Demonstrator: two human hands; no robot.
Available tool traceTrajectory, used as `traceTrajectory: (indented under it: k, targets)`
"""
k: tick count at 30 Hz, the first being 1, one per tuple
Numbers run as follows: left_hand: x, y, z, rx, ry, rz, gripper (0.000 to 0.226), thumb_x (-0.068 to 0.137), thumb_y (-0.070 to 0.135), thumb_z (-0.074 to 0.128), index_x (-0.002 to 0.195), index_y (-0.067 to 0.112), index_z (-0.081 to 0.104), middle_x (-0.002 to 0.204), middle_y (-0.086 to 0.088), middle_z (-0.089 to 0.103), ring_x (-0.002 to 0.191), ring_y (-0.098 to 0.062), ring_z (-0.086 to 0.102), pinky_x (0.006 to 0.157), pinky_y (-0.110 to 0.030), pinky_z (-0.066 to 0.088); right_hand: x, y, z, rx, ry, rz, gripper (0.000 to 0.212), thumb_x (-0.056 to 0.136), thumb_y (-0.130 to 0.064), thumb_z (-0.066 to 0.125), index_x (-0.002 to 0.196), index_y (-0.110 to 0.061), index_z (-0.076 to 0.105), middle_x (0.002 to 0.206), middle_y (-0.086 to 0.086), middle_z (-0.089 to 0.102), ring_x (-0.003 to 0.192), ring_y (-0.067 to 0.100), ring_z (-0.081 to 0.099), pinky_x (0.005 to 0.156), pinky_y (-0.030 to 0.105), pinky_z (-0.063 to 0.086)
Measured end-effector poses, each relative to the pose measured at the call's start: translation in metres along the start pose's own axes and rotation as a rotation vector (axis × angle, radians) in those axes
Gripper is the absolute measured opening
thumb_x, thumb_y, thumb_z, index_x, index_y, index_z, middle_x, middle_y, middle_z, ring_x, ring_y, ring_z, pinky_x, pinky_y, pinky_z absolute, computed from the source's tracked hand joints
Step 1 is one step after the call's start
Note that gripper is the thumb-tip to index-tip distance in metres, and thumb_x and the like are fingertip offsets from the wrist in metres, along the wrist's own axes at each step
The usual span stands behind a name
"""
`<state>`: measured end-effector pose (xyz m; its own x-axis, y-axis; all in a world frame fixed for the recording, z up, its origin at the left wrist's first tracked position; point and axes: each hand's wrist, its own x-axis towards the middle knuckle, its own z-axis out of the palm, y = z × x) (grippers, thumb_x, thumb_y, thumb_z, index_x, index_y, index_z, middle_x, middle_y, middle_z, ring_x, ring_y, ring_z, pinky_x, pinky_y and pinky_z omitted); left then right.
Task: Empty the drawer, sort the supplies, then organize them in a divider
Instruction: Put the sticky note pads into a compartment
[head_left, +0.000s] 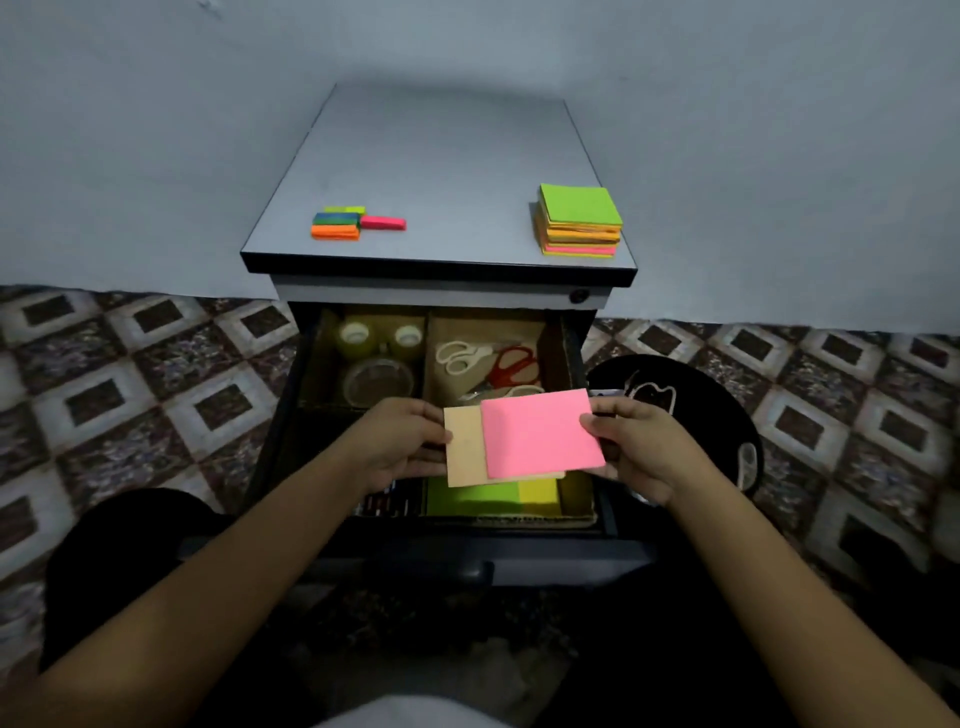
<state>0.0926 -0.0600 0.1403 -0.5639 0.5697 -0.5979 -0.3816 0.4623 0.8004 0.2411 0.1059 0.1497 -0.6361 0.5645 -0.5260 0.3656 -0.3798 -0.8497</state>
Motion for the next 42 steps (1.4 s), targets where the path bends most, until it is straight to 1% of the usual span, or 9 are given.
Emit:
traceTrajectory:
  k: [8,11,17,21,25,32,35,38,42]
  targets:
    - [0.014,-0.020,0.031,0.224,0.073,0.019,0.014,0.090,-0.008,0.049,0.084,0.003,0.055,0.098,-0.018,0.062,0.088,-0.027,0.064,0.072,-0.035,0.055,-0.001,0.014,-0.014,0.126,0.075,-0.033,0.020,0.095,0.000,0.046,0.084,-0.014,0.056,0.083,0.006,0.062,0.074,0.017,0.060,0.048,0.021,0.054]
    - [0.020,-0.022,0.043,0.265,0.089,0.010,0.014,0.089,-0.009,0.047,0.090,0.002,0.054,0.103,-0.019,0.061,0.097,-0.031,0.063,0.071,-0.035,0.055,0.001,0.012,-0.012,0.148,0.083,-0.048,0.019,0.095,0.000,0.046,0.085,-0.013,0.055,0.084,0.006,0.062,0.075,0.017,0.059,0.044,0.020,0.052]
    - [0.031,-0.025,0.059,0.128,0.060,-0.059,0.014,0.092,-0.007,0.044,0.088,0.004,0.052,0.084,-0.008,0.055,0.072,-0.019,0.056,0.074,-0.036,0.050,0.007,0.007,-0.013,0.203,0.096,-0.068,0.017,0.094,0.000,0.048,0.086,-0.013,0.056,0.088,0.006,0.063,0.079,0.018,0.060,0.046,0.021,0.052]
    - [0.042,-0.039,0.058,0.215,0.132,-0.082,0.024,0.092,-0.001,0.046,0.114,-0.004,0.053,0.108,-0.017,0.058,0.098,-0.029,0.056,0.082,-0.036,0.048,0.006,0.006,-0.014,0.220,0.087,-0.078,0.018,0.094,0.000,0.048,0.085,-0.013,0.056,0.087,0.006,0.063,0.077,0.017,0.061,0.046,0.020,0.052]
    - [0.048,-0.045,0.055,0.305,0.155,-0.092,0.027,0.090,0.002,0.044,0.115,-0.003,0.055,0.106,-0.016,0.057,0.097,-0.028,0.053,0.078,-0.030,0.044,0.005,0.008,-0.014,0.223,0.095,-0.084,0.017,0.094,0.000,0.048,0.086,-0.013,0.056,0.086,0.006,0.063,0.076,0.017,0.061,0.045,0.019,0.051]
    - [0.051,-0.045,0.048,0.278,0.113,-0.103,0.025,0.085,0.001,0.044,0.106,-0.003,0.056,0.103,-0.019,0.060,0.099,-0.032,0.058,0.088,-0.039,0.051,0.004,0.014,-0.007,0.228,0.059,-0.065,0.019,0.094,-0.001,0.048,0.084,-0.014,0.057,0.084,0.005,0.064,0.074,0.015,0.062,0.045,0.020,0.052]
    - [0.033,-0.034,0.039,0.268,0.037,-0.042,0.016,0.085,-0.004,0.046,0.088,0.004,0.060,0.088,-0.018,0.055,0.088,-0.028,0.055,0.077,-0.033,0.045,0.004,0.014,-0.006,0.222,0.047,-0.061,0.020,0.094,-0.001,0.047,0.082,-0.014,0.057,0.082,0.004,0.065,0.070,0.014,0.063,0.046,0.020,0.053]
    - [0.002,-0.017,0.019,0.263,-0.032,0.085,0.027,0.093,0.006,0.050,0.118,0.013,0.058,0.103,-0.010,0.061,0.094,-0.020,0.061,0.078,-0.026,0.050,0.003,0.014,-0.008,0.187,0.022,-0.063,0.021,0.094,0.000,0.047,0.081,-0.014,0.057,0.072,0.001,0.068,0.058,0.008,0.066,0.046,0.020,0.052]
    - [-0.024,-0.004,-0.024,0.325,0.167,0.357,0.028,0.097,0.014,0.043,0.122,0.017,0.056,0.102,0.002,0.061,0.091,-0.013,0.060,0.076,-0.025,0.052,0.006,0.018,-0.003,0.071,-0.049,-0.035,0.019,0.093,0.002,0.048,0.084,-0.012,0.057,0.072,0.005,0.066,0.053,0.007,0.064,0.046,0.021,0.053]
